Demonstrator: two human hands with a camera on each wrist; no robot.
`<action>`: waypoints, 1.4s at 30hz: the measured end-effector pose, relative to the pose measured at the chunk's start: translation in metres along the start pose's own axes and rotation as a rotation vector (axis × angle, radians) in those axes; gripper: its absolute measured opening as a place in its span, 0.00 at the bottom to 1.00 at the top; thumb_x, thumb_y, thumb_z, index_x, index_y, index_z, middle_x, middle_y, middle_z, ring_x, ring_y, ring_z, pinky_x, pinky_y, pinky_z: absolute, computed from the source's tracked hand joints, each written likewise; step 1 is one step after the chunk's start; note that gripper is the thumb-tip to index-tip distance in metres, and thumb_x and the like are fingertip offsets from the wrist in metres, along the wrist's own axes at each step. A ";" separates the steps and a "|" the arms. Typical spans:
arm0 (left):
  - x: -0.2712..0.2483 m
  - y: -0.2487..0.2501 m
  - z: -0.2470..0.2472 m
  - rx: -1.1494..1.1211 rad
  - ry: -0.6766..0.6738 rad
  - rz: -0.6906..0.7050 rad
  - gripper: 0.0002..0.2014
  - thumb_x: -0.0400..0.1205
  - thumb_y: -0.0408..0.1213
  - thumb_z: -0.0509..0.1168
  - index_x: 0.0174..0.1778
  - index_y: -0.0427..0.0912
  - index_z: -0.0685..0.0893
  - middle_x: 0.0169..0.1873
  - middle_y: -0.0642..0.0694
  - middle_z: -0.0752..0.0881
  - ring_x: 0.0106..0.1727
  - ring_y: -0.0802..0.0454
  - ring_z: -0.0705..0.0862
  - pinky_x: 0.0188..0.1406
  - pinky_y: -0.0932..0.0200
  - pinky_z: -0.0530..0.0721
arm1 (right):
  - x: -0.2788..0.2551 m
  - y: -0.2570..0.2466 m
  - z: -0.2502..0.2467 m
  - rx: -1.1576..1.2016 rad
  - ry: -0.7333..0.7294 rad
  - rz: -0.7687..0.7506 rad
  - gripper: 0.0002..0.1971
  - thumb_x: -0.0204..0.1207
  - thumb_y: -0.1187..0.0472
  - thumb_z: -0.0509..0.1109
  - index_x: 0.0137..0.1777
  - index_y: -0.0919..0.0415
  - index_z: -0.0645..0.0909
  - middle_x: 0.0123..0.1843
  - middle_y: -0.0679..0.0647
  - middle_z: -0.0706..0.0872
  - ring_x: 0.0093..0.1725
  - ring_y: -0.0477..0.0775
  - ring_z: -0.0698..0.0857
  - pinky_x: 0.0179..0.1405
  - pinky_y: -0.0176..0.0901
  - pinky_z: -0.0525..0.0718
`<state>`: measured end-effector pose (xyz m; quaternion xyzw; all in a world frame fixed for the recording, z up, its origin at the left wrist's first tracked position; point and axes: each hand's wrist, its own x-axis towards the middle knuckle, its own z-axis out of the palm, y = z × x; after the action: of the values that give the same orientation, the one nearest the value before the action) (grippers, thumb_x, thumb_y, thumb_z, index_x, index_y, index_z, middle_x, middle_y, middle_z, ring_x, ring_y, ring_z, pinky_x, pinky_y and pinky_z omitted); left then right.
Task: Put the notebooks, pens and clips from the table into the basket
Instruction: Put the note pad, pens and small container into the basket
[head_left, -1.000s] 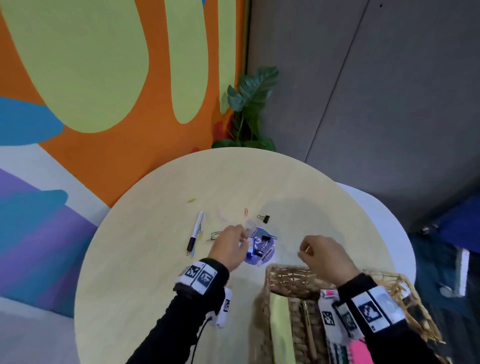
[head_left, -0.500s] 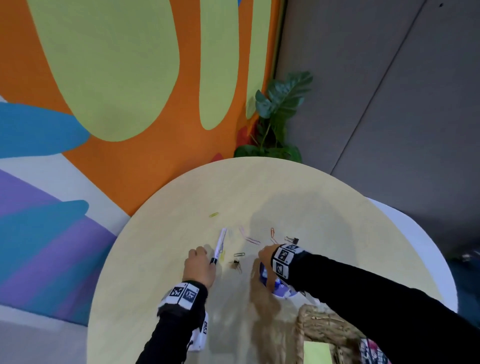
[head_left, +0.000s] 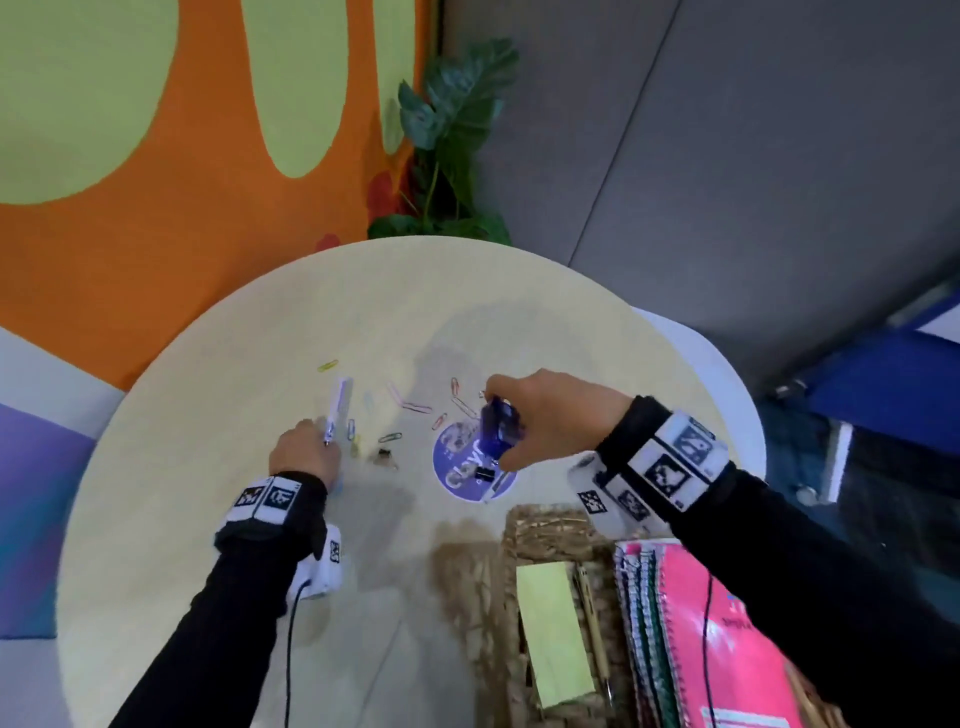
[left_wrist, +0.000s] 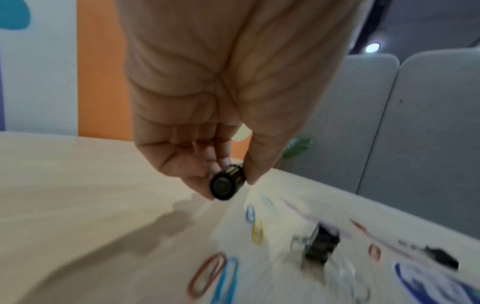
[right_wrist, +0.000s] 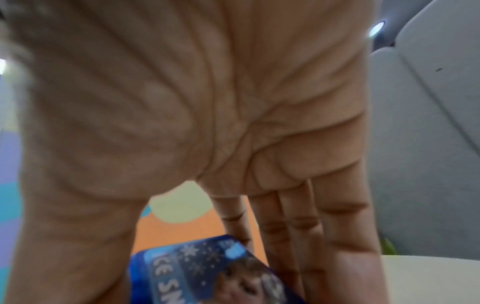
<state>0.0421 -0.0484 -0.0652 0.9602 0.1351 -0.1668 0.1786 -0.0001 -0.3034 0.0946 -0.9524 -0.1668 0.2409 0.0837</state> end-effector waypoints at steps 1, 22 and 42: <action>-0.002 -0.001 -0.004 -0.025 0.018 -0.003 0.13 0.80 0.36 0.60 0.54 0.30 0.81 0.54 0.28 0.86 0.57 0.31 0.83 0.48 0.49 0.80 | -0.021 0.003 0.003 0.029 0.014 -0.007 0.25 0.63 0.51 0.78 0.56 0.59 0.74 0.33 0.44 0.75 0.33 0.53 0.75 0.25 0.34 0.67; -0.192 0.025 -0.021 -0.227 -0.133 0.466 0.05 0.76 0.40 0.69 0.43 0.43 0.83 0.33 0.50 0.88 0.38 0.48 0.90 0.48 0.54 0.82 | -0.105 0.017 0.168 -0.101 -0.314 0.162 0.29 0.65 0.53 0.80 0.61 0.65 0.74 0.59 0.64 0.84 0.56 0.65 0.83 0.50 0.54 0.84; -0.241 0.159 0.011 0.834 -0.211 1.232 0.12 0.82 0.27 0.59 0.57 0.37 0.84 0.56 0.41 0.85 0.57 0.41 0.83 0.47 0.48 0.80 | -0.221 0.061 0.130 0.382 0.447 0.587 0.26 0.70 0.62 0.76 0.68 0.59 0.77 0.64 0.56 0.85 0.51 0.52 0.83 0.51 0.42 0.81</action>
<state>-0.1290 -0.2433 0.0616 0.8289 -0.5191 -0.1653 -0.1271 -0.2294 -0.4292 0.0621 -0.9557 0.1820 0.0684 0.2211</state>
